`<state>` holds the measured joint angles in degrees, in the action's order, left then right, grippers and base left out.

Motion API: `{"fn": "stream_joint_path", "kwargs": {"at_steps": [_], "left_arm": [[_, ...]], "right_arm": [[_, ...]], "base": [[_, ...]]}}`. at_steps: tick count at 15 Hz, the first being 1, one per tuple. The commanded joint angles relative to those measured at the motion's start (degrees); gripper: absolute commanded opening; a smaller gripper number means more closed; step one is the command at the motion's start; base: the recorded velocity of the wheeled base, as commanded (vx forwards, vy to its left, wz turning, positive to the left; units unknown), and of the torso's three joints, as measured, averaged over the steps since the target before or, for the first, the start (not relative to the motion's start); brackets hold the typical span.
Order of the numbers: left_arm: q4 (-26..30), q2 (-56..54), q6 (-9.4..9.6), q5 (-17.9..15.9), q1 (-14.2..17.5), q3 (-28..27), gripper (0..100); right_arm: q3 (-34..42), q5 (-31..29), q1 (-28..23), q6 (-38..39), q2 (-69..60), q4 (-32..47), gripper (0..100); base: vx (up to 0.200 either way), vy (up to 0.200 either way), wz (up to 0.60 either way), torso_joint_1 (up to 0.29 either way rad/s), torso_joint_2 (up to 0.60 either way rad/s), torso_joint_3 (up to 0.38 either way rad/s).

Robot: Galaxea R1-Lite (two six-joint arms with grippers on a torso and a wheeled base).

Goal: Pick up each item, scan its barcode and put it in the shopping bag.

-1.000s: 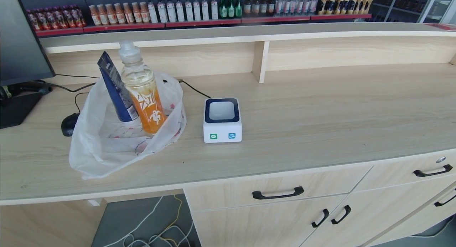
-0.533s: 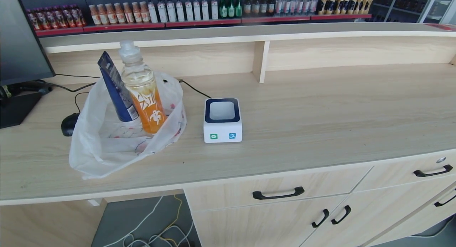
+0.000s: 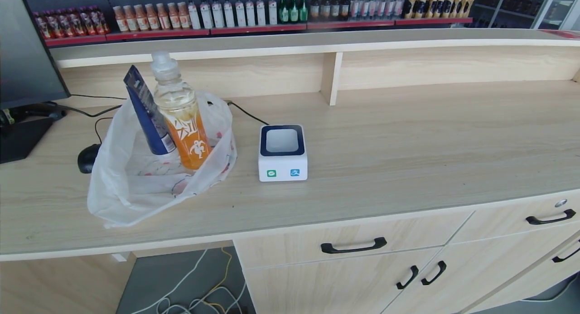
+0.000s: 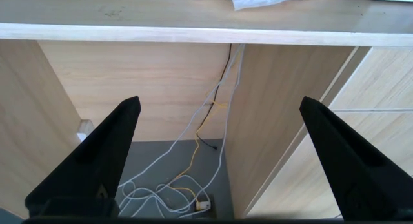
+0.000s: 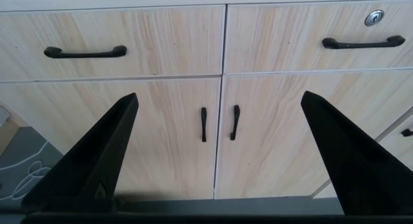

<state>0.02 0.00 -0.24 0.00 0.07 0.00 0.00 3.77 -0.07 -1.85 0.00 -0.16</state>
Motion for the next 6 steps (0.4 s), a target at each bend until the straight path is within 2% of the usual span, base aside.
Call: {"fn": "stream_joint_path", "kwargs": {"at_steps": [1, 6], "left_arm": [[-0.02, 0.00, -0.02, 0.00, 0.01, 0.00, 100], [-0.02, 0.00, -0.02, 0.00, 0.01, 0.00, 100]], "right_arm": [[0.00, 0.01, -0.01, 0.01, 0.00, -0.02, 100], [0.00, 0.01, -0.01, -0.08, 0.00, -0.02, 100]], "base": [[0.000, 0.000, 0.00, 0.000, 0.00, 0.000], [0.000, 0.000, 0.00, 0.000, 0.00, 0.000]]}}
